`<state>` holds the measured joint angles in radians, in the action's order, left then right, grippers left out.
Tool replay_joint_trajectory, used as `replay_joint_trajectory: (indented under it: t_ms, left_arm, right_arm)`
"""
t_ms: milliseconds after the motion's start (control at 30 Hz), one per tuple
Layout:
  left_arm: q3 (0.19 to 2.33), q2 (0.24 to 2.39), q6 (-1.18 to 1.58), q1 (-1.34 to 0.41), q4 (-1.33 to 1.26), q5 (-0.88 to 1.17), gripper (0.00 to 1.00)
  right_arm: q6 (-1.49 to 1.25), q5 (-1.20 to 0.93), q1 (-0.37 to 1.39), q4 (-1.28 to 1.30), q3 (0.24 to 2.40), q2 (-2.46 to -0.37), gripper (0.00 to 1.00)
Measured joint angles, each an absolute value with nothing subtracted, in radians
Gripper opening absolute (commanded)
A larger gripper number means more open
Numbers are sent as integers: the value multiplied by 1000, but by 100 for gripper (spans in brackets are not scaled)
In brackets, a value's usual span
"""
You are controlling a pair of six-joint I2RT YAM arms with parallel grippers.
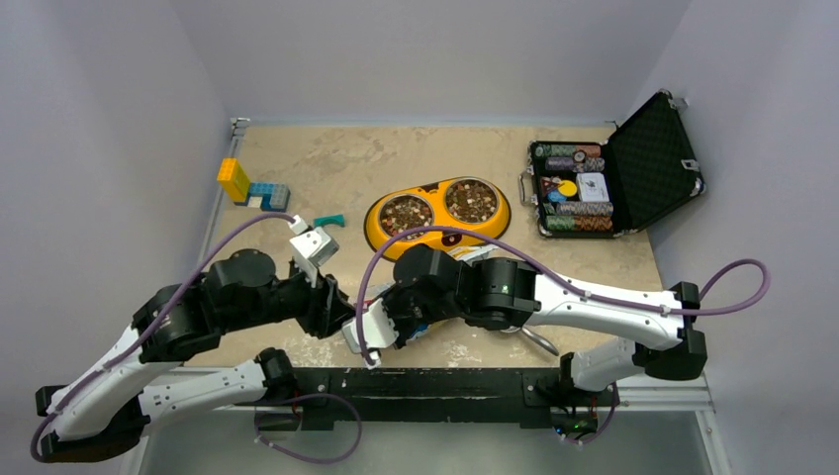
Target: Serve the pet food
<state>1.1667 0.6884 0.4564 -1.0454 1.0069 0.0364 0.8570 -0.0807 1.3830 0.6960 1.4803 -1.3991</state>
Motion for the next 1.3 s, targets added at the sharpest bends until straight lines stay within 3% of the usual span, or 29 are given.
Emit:
replay_joint_trajectory:
  t_ms: [100, 233, 400, 600, 667, 800, 900, 1033, 1133, 1300]
  left_arm:
    - [1167, 647, 463, -1045, 999, 51, 70]
    - [1169, 653, 469, -1046, 991, 98, 71]
    - [1190, 742, 455, -1046, 986, 113, 52]
    - [1214, 826, 400, -1046, 999, 61, 9]
    - [1225, 836, 374, -1050, 1007, 52, 0]
    - [1227, 829, 342, -1050, 1021, 28, 0]
    - [1227, 816, 328, -1049, 1028, 9, 0]
    - [1227, 810, 316, -1049, 1033, -8, 0]
    - [1227, 809, 302, -1048, 1033, -12, 0]
    - [1227, 809, 286, -1048, 1031, -19, 0]
  right_arm:
    - [851, -102, 1357, 683, 1481, -1399, 0]
    - [839, -140, 1304, 679, 1502, -1403, 0]
    - [826, -185, 1282, 731, 1554, -1432, 0]
    - [822, -202, 1281, 749, 1560, -1434, 0]
    - [816, -200, 1279, 749, 1560, -1435, 5]
    - [812, -180, 1276, 712, 1541, -1433, 16]
    - [819, -160, 1277, 677, 1526, -1431, 18]
    - [831, -135, 1277, 664, 1516, -1428, 15]
    - [836, -122, 1274, 667, 1516, -1428, 0]
    - [834, -127, 1262, 669, 1516, -1428, 0]
